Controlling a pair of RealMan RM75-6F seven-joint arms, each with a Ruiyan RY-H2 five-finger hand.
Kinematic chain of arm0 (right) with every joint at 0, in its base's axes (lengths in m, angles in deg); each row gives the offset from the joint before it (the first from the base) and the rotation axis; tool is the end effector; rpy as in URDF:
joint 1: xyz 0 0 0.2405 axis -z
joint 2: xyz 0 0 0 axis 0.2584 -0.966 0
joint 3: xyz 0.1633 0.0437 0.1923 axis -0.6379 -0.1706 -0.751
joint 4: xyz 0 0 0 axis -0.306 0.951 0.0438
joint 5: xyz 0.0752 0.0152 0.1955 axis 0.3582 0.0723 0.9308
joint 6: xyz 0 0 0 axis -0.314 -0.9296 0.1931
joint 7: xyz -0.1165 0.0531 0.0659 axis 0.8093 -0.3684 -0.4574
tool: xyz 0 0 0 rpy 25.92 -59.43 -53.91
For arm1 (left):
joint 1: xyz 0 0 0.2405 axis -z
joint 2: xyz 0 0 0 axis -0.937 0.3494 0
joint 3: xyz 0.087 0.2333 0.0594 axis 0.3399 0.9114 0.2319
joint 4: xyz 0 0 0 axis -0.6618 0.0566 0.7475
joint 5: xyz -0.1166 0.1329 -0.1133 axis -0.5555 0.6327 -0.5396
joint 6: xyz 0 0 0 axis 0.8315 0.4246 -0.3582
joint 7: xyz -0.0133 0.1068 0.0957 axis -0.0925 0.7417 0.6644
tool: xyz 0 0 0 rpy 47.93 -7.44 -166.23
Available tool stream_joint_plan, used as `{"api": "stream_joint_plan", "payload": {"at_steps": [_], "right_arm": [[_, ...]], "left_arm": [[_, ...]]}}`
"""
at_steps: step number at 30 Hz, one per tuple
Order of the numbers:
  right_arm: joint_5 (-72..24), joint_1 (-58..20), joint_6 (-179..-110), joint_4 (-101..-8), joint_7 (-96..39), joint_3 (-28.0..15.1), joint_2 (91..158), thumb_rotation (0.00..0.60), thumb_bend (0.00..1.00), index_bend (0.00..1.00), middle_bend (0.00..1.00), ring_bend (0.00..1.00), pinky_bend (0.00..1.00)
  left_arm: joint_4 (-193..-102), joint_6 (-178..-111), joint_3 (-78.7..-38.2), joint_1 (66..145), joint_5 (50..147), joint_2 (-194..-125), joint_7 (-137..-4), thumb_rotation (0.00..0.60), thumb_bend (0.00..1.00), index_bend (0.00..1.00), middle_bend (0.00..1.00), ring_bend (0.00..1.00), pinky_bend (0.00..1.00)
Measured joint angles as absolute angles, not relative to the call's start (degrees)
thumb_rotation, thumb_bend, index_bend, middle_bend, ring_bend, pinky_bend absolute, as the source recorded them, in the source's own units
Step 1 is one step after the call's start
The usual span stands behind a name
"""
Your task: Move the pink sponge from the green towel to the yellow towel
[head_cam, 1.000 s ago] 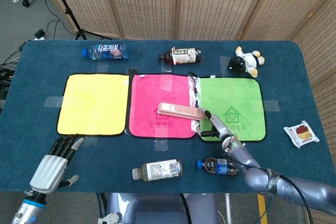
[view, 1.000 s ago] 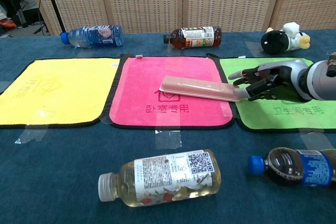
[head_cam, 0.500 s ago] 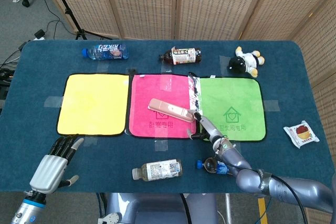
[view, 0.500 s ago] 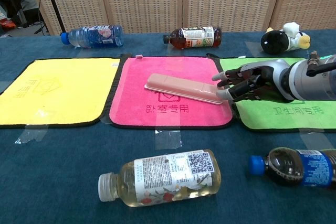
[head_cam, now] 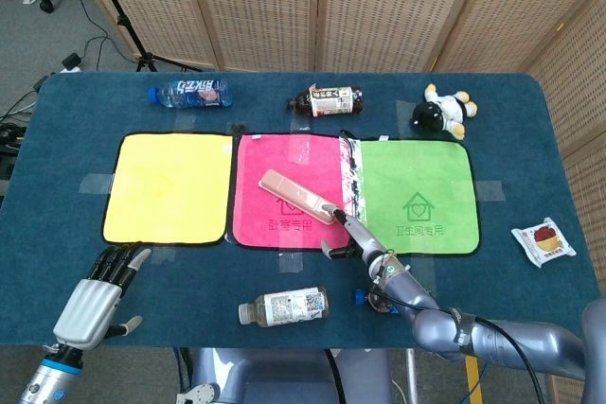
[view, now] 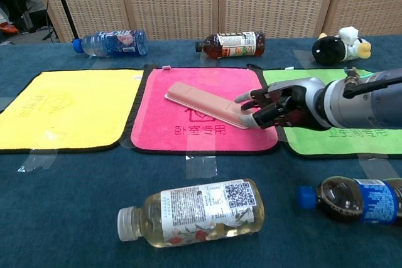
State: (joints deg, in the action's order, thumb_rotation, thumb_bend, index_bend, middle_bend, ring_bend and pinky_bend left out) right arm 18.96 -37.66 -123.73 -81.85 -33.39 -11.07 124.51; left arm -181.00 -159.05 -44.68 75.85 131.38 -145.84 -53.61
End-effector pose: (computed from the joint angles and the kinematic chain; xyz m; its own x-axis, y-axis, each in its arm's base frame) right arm -0.0998 -0.3222 -0.0318 -0.4668 -0.6183 0.6324 -0.8843 0.3205 -0.3395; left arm -0.2384 0.1452 0.0804 0.4087 0.2211 0.8855 0.9043 -0.2288 -0.3603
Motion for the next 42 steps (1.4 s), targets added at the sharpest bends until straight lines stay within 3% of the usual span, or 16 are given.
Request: {"api": "stream_joint_plan", "payload": {"at_steps": [27, 34, 42], "right_arm": [[23.0, -43.4, -127.0, -84.8, -28.2, -12.8, 129.0, 0.6, 0.57, 0.0, 0.0, 0.0, 0.0], [22.4, -43.7, -129.2, -89.2, -25.9, -13.4, 125.3, 0.6, 0.57, 0.01, 0.0, 0.0, 0.0], [15.2, -40.0, -132.0, -99.7, -23.7, -11.9, 115.0, 0.6, 0.57, 0.04, 0.0, 0.0, 0.0]], "left_arm": [[-181.0, -159.2, -44.7, 76.0, 131.3, -145.4, -54.7, 0.6, 0.13, 0.0, 0.0, 0.0, 0.02], [-180.8, -159.0, -44.8, 76.1, 130.9, -145.4, -54.8, 0.6, 0.14, 0.0, 0.0, 0.0, 0.02], [-180.9, -158.5, -44.8, 76.1, 130.3, -145.5, -54.2, 0.6, 0.14, 0.0, 0.0, 0.0, 0.02]]}}
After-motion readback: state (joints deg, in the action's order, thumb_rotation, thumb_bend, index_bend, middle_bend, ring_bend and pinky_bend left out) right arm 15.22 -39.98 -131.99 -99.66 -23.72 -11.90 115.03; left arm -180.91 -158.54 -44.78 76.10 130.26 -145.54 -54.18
